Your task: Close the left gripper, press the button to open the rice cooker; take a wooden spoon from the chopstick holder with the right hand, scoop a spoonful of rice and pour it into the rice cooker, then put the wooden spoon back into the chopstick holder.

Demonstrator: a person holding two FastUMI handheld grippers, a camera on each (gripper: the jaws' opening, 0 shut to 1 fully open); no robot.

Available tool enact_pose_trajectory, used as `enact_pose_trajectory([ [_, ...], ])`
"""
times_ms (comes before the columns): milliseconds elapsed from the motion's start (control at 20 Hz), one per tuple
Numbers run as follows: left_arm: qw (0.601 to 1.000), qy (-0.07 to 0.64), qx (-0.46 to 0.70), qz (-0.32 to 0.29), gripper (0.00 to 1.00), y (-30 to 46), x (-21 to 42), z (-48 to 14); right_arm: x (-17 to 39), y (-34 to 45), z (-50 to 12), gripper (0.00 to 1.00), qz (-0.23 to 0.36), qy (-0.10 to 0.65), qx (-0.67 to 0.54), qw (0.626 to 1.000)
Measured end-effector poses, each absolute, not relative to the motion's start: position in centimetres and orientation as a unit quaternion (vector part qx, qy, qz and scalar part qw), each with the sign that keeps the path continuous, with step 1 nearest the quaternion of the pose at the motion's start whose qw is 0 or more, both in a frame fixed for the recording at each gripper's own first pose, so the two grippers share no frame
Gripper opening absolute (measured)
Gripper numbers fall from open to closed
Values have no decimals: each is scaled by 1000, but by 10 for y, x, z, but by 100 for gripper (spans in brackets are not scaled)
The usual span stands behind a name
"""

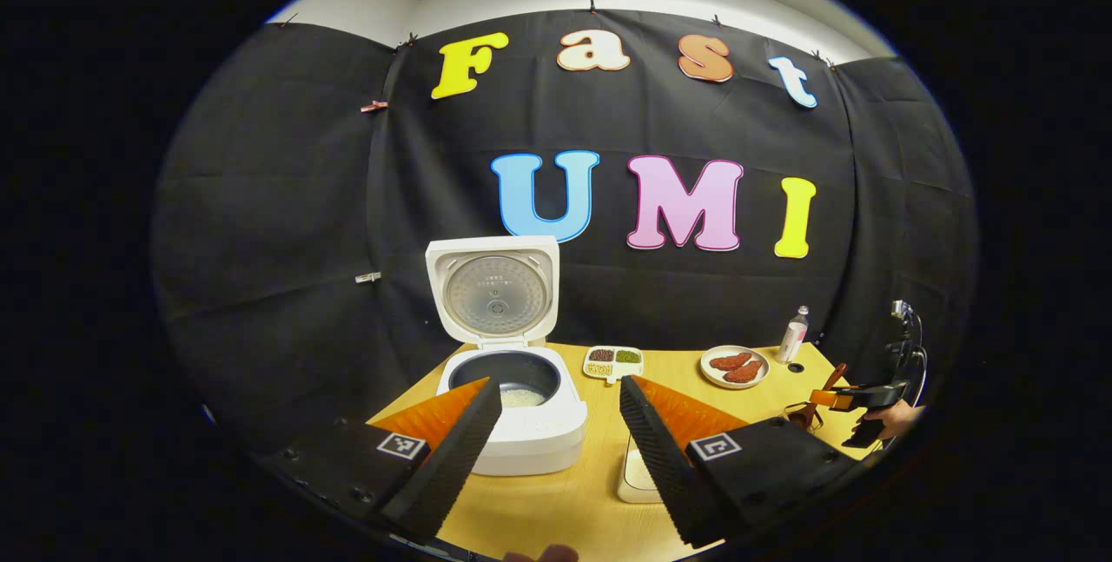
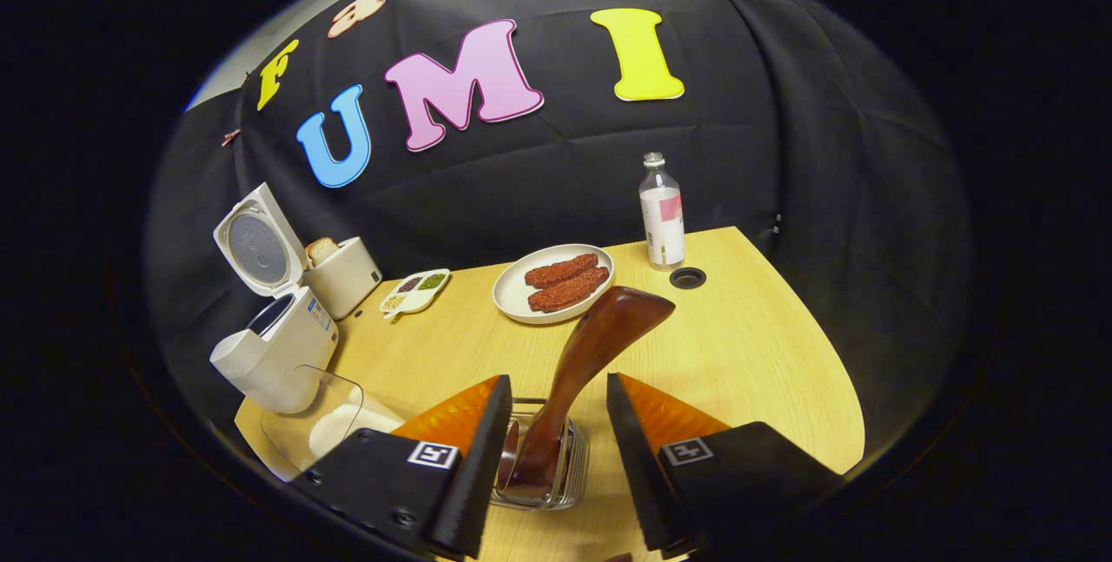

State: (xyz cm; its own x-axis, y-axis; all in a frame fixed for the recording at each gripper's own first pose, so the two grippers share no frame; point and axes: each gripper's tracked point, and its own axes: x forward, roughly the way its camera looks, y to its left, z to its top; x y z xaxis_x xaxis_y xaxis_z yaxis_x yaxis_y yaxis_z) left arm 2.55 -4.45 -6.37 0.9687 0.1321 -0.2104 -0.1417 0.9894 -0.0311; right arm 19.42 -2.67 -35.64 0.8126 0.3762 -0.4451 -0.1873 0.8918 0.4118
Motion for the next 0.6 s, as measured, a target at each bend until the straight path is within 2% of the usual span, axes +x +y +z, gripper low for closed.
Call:
enact_pose_trajectory([
  [50,991,109,-27,73,95,-46,24,-67,198,-24,-361,73,153,266,176,935],
  [100,990,113,-30,76,95,-46,22,-70,200,-21,-362,54,157,265,174,935],
  [150,990,116,-31,79,95,-47,20,-72,201,-18,-363,49,163,264,175,934],
  [200,989,118,-32,83,95,-46,18,-74,201,-18,-363,35,164,264,176,934],
  [350,988,119,-37,91,95,-42,11,-73,200,-18,-359,27,168,268,216,924],
  [500,988,120,-38,92,95,-40,7,-75,193,-15,-347,14,171,261,226,923],
  [600,988,119,-38,86,95,-39,6,-76,190,-15,-337,11,171,251,215,928],
])
